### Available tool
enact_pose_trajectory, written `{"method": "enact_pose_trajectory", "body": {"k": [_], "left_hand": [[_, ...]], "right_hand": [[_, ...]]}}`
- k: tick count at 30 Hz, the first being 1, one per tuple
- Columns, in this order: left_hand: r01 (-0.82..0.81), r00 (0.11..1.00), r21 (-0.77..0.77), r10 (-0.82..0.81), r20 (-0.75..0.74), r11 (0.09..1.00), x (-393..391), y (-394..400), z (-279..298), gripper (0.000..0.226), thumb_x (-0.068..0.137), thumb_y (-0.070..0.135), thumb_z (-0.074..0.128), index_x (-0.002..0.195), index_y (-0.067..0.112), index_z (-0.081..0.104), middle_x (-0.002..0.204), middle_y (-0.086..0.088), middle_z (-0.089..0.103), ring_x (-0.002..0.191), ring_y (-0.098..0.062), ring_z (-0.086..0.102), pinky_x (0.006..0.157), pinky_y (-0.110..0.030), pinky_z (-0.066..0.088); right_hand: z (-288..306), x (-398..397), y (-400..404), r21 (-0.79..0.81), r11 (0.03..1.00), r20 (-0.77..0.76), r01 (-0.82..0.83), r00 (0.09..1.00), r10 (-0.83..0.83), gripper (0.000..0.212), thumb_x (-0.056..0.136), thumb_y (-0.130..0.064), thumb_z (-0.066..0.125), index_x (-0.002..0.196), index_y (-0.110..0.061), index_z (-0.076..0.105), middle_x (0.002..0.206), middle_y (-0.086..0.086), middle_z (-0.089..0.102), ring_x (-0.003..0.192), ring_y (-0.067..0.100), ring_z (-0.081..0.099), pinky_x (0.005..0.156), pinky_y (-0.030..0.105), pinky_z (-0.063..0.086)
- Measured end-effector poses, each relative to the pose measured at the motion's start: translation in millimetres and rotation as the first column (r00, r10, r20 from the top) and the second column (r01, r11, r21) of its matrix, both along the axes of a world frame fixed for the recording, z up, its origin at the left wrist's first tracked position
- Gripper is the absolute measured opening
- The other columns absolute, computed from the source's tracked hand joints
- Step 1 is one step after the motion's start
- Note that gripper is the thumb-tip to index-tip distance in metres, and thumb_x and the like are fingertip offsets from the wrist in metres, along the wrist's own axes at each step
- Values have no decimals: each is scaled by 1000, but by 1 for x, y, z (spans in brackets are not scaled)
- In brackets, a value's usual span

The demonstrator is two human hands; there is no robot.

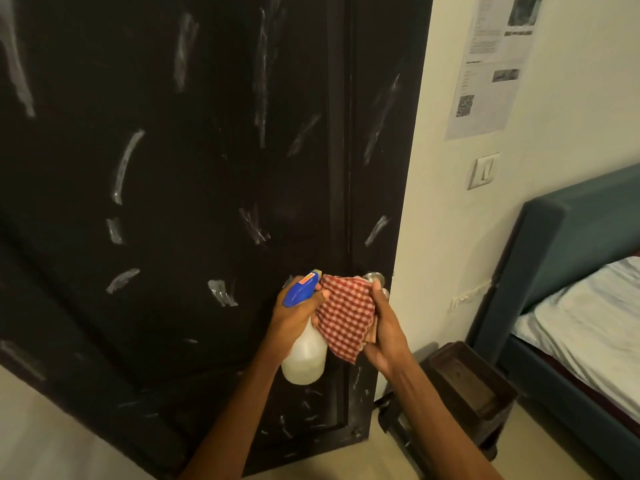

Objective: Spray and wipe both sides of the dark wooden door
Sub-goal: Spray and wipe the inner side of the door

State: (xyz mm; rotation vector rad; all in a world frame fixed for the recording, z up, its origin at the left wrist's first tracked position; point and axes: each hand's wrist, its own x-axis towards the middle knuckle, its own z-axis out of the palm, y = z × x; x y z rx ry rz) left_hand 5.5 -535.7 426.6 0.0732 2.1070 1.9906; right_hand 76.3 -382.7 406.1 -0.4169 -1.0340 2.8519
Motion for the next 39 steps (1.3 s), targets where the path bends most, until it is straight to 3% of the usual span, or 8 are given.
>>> {"method": "enact_pose_trajectory", "body": {"k": [3, 6, 14, 17, 23, 32, 36, 39], "left_hand": [[-2, 999, 62, 5, -52, 998, -2, 0, 9, 44, 89, 23, 74, 130, 17, 60, 122, -7, 68, 109, -22, 66, 96, -43, 55], [-5, 997, 68, 10, -70, 998, -5, 0, 21, 46, 89, 23, 73, 133, 18, 59, 122, -4, 68, 108, -19, 67, 91, -35, 56], [-3, 978, 54, 14, -207, 999, -3, 4, 65, 17, 93, 22, 68, 108, 28, 64, 109, -3, 70, 96, -18, 67, 81, -30, 55], [-50, 960, 90, 73, -270, 995, -2, 0, 95, 21, 92, 28, 71, 113, 26, 66, 98, -5, 72, 65, -17, 61, 64, -33, 54], [-41, 854, 184, 131, -504, 982, -10, 0, 216, 14, 93, 26, 69, 106, 22, 73, 76, -8, 72, 45, -23, 51, 47, -31, 44], [-64, 710, 228, 205, -674, 972, -2, 0, 385, 23, 94, 33, 67, 91, 11, 71, 75, -12, 73, 48, -22, 56, 49, -31, 49], [-66, 679, 259, 234, -696, 964, -4, -7, 444, 23, 94, 33, 66, 94, 10, 70, 81, -11, 75, 49, -23, 57, 51, -32, 50], [-70, 678, 271, 245, -693, 960, -5, -10, 485, 28, 93, 34, 66, 96, 6, 68, 84, -16, 75, 48, -22, 56, 48, -31, 49]], "right_hand": [[5, 9, -7, -120, 987, -50, -105, 994, 100, 40, 92, -28, 66, 123, -4, 68, 129, 24, 64, 117, 39, 64, 97, 51, 54], [16, 8, -14, -143, 979, -107, -148, 985, 133, 44, 85, -13, 74, 125, 1, 64, 126, 25, 64, 114, 39, 65, 98, 50, 54], [47, -2, -30, -174, 985, -99, 21, 994, -39, 42, 90, -24, 63, 128, -5, 61, 116, 19, 71, 102, 35, 70, 96, 53, 53], [72, -9, -27, -178, 977, -153, 120, 977, -148, 43, 90, -26, 64, 129, -8, 61, 124, 20, 68, 114, 39, 64, 104, 57, 47], [188, -41, -8, -175, 897, -343, 406, 829, -443, 56, 80, -26, 69, 134, -18, 59, 125, 9, 69, 117, 33, 62, 105, 49, 47], [350, -87, 7, -200, 824, -488, 530, 675, -553, 46, 98, -30, 59, 143, -21, 50, 133, 4, 62, 116, 27, 61, 104, 43, 48], [424, -95, 31, -73, 606, -633, 792, 433, -642, 43, 100, -34, 57, 142, -30, 45, 137, 0, 56, 118, 24, 58, 97, 36, 52], [477, -99, 46, -2, 342, -846, 940, 181, -501, 59, 95, -41, 59, 148, -40, 33, 154, -3, 39, 137, 24, 45, 109, 48, 45]]}}
